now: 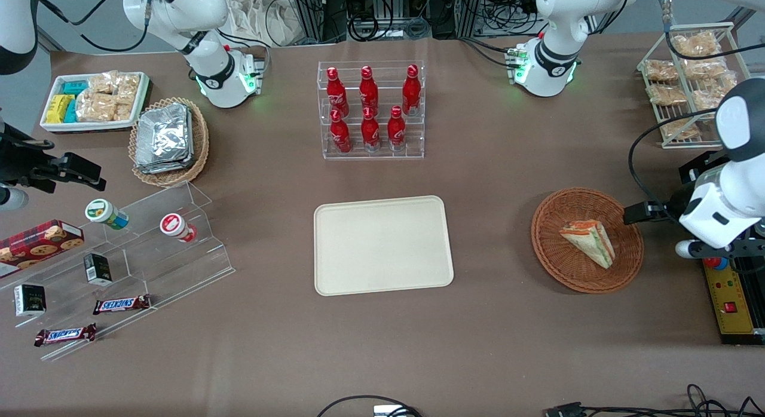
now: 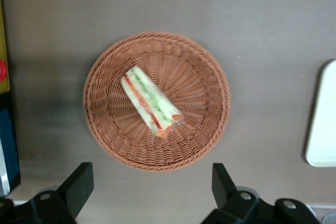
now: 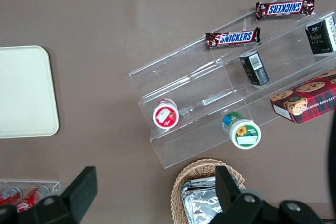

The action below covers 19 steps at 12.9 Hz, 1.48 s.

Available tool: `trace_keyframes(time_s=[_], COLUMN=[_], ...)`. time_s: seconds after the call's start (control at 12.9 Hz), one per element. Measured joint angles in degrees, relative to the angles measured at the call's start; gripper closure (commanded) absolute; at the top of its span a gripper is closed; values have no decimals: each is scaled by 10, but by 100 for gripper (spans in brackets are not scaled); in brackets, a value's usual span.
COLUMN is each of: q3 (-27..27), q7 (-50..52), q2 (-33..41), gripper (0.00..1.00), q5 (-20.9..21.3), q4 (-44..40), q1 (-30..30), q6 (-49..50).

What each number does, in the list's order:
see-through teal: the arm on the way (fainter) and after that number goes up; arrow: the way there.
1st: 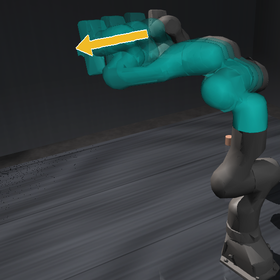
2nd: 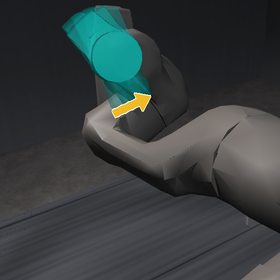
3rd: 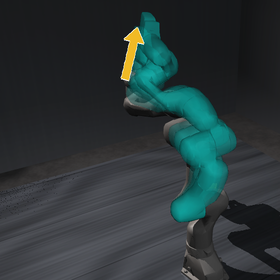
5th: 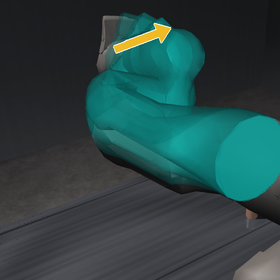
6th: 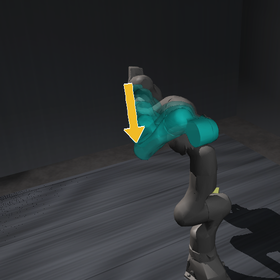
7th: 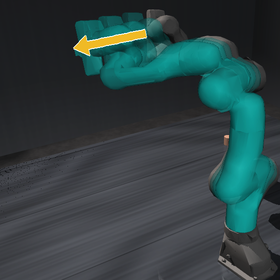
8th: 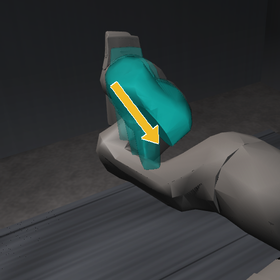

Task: Place sandwich from basket to tray
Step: 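Move the left gripper down over the sandwich in the wicker basket, then close the left gripper on the wrapped sandwich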

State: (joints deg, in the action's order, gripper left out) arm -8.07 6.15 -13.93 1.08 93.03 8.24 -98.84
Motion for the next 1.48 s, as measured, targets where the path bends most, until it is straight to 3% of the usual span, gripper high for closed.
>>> trace_keyframes(time_s=[0.47, 0.85, 1.48], q3=[1, 3, 0], q7=[286, 313, 357], q2=[13, 13, -5], gripper=[0, 0, 0], q5=[6, 6, -1], q4=[166, 295, 307], q1=[1, 17, 26], q6=[-206, -353, -395])
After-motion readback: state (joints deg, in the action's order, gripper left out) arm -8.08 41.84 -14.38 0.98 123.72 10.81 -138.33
